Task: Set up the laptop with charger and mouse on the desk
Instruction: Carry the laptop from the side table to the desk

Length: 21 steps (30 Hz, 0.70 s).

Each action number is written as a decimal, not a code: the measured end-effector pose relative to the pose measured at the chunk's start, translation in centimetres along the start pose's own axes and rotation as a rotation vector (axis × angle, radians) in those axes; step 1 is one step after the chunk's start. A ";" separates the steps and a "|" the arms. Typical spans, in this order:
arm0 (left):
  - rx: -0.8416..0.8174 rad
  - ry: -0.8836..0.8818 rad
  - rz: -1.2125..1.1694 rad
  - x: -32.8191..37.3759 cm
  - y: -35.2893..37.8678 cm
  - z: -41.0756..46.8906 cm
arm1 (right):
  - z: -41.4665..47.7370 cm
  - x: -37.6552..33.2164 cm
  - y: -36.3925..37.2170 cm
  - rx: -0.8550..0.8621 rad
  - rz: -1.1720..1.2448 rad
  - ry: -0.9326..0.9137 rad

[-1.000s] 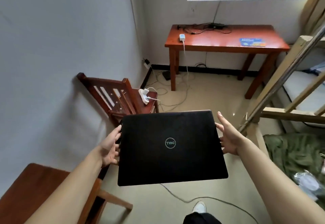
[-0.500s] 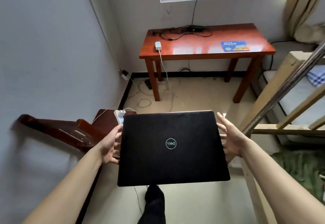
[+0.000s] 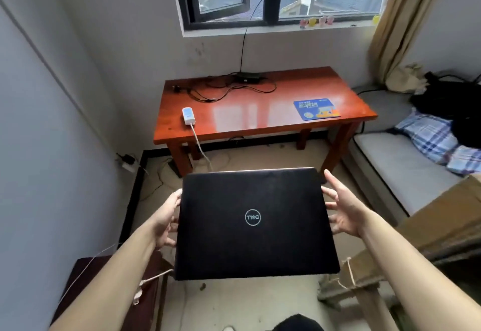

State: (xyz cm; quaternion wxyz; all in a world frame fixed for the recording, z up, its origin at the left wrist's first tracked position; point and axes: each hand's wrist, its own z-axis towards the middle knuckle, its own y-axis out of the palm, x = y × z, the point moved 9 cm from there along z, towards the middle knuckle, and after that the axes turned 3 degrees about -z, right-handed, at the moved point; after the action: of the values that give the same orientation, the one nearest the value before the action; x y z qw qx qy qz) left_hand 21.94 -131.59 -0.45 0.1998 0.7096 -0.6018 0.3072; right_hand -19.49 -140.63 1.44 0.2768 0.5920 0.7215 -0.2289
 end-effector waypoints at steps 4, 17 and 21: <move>-0.028 0.024 0.050 7.0 1.9 6.3 | 5.3 -5.5 -1.9 0.033 0.049 -0.009; 0.067 -0.094 0.008 27.0 10.8 27.6 | 28.2 -27.4 -8.9 -0.029 -0.013 0.053; 0.125 -0.156 -0.010 30.8 11.9 31.1 | 32.6 -33.7 -9.6 -0.033 -0.059 0.087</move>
State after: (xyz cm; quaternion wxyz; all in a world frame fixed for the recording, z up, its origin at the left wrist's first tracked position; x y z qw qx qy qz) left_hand 19.10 -176.74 -3.44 0.1090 0.7455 -0.5916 0.2870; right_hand -19.84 -188.47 -0.10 0.2480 0.5753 0.7537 -0.1988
